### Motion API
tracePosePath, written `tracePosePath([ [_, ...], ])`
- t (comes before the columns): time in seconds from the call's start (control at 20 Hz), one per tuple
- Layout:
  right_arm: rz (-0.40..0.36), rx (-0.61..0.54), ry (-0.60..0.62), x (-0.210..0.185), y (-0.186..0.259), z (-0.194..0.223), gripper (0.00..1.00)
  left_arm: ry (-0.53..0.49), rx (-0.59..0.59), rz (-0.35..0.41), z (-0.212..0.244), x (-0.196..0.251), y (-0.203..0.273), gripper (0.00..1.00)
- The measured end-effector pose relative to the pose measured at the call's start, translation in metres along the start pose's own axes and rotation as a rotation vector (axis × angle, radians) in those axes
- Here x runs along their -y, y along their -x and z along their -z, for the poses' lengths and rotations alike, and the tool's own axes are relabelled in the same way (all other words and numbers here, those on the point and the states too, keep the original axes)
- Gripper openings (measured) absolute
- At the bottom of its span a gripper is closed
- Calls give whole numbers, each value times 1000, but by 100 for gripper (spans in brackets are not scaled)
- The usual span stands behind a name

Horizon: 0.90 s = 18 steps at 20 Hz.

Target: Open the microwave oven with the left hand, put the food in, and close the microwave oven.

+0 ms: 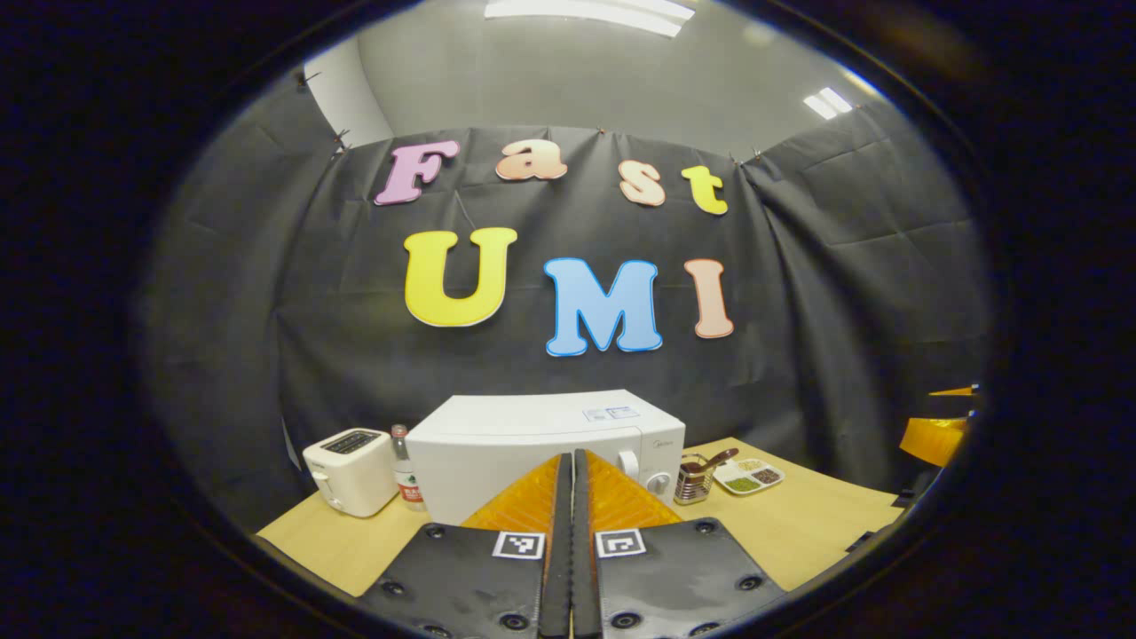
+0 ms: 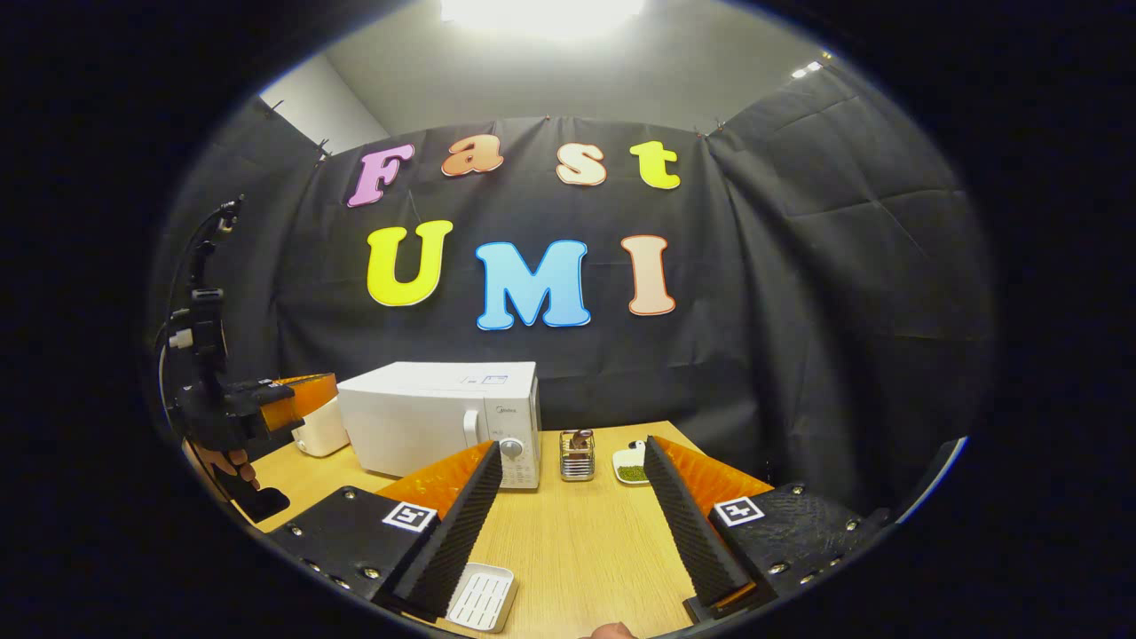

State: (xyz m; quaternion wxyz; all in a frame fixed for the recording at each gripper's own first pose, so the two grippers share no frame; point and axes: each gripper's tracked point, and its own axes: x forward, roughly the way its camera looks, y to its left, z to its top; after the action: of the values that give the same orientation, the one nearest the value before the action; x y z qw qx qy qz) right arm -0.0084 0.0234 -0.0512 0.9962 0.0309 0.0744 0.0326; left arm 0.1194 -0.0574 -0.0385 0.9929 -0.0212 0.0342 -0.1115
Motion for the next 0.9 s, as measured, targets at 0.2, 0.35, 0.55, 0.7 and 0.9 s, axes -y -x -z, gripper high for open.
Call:
tracePosePath([
  [0.2, -69, 20, -20, -5, 18, -6, 98, -4, 29, -54, -17, -2, 49, 5],
  [0.35, -91, 26, -17, -10, 27, -10, 98, -21, 49, -82, -32, -6, 79, 7],
  [0.55, -106, 53, -15, -24, 29, -20, 97, -19, 61, -105, -43, -25, 113, 7],
  [0.7, -103, 57, -28, -38, 32, -22, 98, -14, 46, -115, -43, -42, 131, 7],
  [0.9, -112, 65, -13, -59, 39, -23, 97, -26, 52, -165, -42, -76, 150, 7],
])
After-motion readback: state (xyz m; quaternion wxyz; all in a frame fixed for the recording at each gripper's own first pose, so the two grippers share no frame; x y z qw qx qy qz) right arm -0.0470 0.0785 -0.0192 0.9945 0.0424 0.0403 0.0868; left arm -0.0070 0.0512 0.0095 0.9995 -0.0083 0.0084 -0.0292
